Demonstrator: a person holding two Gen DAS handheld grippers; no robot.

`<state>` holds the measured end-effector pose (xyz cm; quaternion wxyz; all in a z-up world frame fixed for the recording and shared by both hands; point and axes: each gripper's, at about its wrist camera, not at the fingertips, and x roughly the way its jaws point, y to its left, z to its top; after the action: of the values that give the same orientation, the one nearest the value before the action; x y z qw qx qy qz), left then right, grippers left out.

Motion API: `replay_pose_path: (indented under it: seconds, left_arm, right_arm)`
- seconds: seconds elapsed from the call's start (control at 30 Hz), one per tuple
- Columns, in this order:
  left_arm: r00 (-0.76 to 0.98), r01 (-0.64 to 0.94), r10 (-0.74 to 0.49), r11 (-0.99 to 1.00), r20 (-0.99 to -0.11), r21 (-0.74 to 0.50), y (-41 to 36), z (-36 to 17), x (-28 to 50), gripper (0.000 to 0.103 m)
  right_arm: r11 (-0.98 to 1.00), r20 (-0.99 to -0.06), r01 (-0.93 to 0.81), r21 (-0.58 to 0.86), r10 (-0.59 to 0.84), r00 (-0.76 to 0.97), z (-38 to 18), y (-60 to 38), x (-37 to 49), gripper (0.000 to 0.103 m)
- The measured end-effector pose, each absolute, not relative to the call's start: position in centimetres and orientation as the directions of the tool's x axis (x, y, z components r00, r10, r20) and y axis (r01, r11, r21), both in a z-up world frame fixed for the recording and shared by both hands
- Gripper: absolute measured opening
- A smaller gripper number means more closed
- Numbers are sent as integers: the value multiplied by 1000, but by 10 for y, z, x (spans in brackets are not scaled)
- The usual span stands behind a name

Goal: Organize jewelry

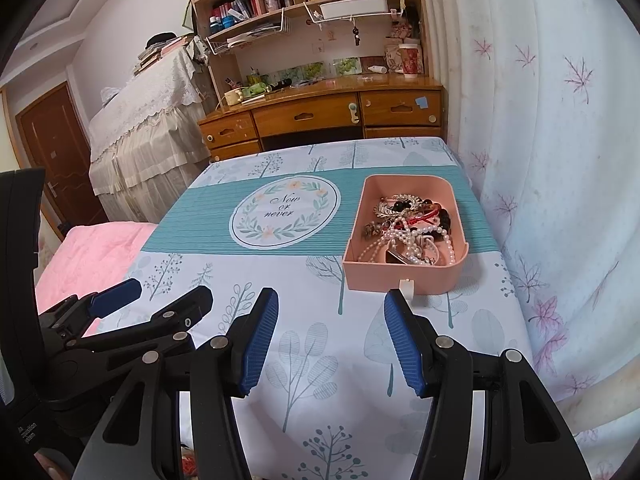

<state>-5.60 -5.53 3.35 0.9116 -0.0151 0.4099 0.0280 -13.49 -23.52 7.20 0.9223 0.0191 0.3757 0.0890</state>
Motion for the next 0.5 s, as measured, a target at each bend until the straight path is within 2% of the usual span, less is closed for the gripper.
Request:
replay_pose_path:
  seconds: [0.5]
  left_arm:
    - [662,-62,26,998,-749,-20,-55,31,-56,81]
  right_arm:
    - [983,-690,-149,103,179,701,71,-234,-135,56]
